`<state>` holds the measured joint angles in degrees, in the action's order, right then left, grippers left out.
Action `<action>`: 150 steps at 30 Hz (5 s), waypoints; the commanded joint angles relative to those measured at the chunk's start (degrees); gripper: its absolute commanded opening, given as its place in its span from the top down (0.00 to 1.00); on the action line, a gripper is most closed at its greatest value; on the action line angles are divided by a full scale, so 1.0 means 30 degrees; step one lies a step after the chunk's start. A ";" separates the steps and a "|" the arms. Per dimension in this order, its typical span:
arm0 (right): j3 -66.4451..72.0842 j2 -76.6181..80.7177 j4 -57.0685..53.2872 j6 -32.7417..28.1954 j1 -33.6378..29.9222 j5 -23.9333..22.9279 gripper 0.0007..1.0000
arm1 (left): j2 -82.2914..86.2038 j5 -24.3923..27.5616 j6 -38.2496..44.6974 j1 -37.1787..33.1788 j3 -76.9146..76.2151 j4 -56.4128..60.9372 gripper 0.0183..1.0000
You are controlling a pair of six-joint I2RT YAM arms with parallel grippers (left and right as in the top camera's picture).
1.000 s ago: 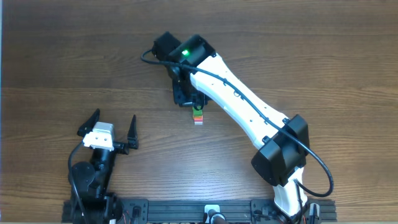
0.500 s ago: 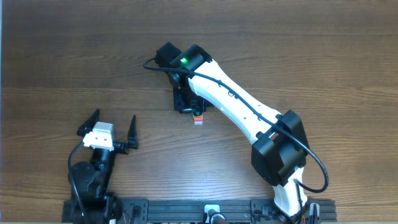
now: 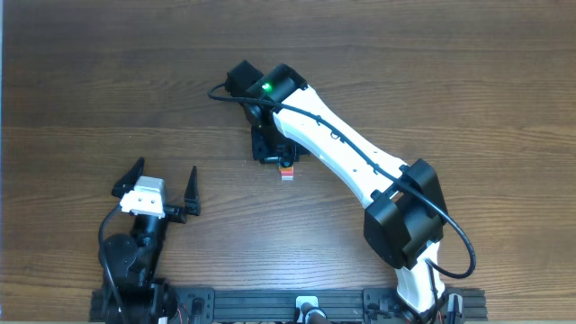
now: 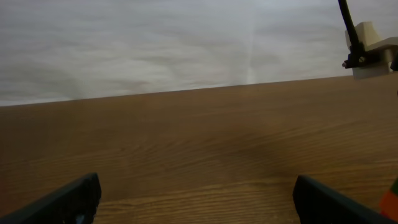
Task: Stack Cubes
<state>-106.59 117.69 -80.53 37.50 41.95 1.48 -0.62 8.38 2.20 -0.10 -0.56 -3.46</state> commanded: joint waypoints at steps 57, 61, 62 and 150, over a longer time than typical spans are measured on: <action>0.1508 -0.0641 0.0991 0.0219 -0.0342 0.0219 0.79 | 0.0080 0.0189 0.0262 -0.0095 0.0080 -0.0066 0.00; 0.1508 -0.0641 0.0991 0.0219 -0.0342 0.0219 0.76 | 0.0080 0.0189 0.0262 -0.0095 0.0073 -0.0066 0.00; 0.1508 -0.0641 0.0991 0.0211 -0.0342 0.0219 0.75 | 0.0080 0.0189 0.0270 -0.0095 0.0073 -0.0066 0.00; 2.6010 -2.8829 2.0210 -0.9661 -1.3639 -0.1275 0.01 | 0.0080 0.0189 0.0262 -0.0095 0.0080 -0.0066 0.00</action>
<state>-34.02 35.73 -22.28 8.80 1.26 -4.38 -0.62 8.40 2.20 -0.10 -0.56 -3.46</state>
